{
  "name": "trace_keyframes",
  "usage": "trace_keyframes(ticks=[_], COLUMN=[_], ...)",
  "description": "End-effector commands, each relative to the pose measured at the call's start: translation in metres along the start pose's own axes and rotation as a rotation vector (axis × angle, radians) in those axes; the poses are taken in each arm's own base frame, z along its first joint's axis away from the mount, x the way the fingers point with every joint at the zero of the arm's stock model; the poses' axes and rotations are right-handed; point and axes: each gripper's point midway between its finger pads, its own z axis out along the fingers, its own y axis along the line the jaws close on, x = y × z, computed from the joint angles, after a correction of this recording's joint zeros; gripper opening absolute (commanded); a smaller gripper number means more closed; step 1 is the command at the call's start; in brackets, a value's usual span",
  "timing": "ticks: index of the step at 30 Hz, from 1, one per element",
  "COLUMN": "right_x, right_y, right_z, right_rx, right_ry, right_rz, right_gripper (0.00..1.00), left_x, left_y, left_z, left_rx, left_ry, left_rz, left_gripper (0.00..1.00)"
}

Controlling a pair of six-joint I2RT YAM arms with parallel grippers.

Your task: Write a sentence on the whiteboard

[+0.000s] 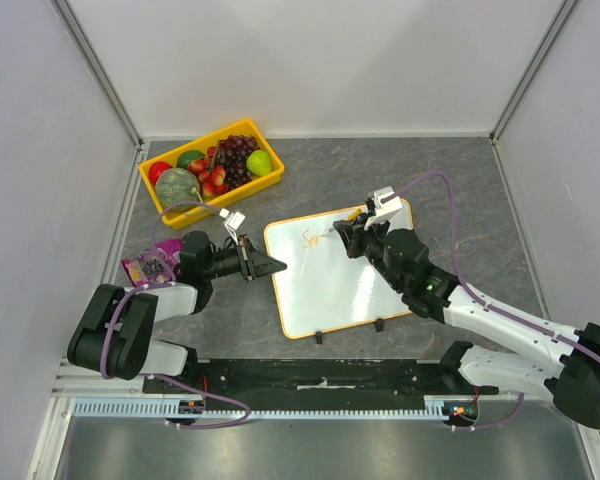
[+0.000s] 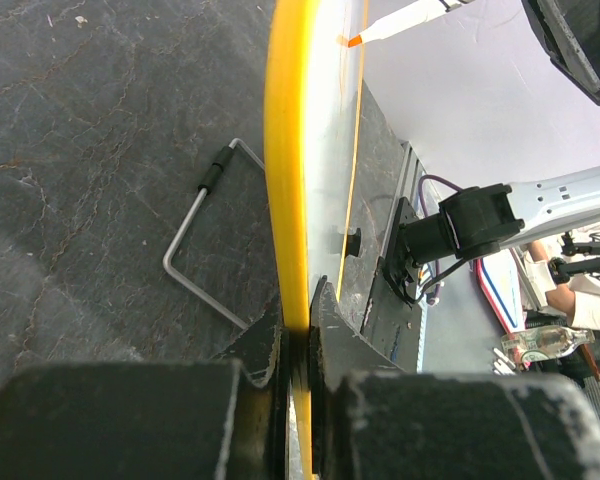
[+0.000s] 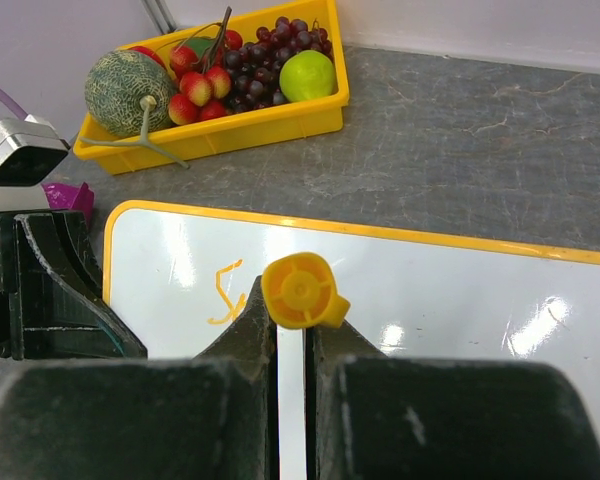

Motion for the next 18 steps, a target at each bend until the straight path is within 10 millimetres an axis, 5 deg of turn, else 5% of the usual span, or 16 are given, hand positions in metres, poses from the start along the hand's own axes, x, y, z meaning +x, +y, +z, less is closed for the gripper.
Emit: trace_keyframes(ticks=[1,18], right_x=[0.015,0.037], right_y=[-0.014,-0.006], right_z=[-0.004,-0.007], right_rx=[0.045,-0.019], right_ry=[0.045,0.112], right_rz=[-0.036,-0.038], right_gripper=[0.00,0.00], left_x=[0.022,0.021], left_y=[0.013,0.014], left_z=[0.000,0.001], left_rx=[-0.018,-0.021], left_ry=[0.060,0.059], left_rz=[0.100,0.099], left_gripper=[0.02,0.02])
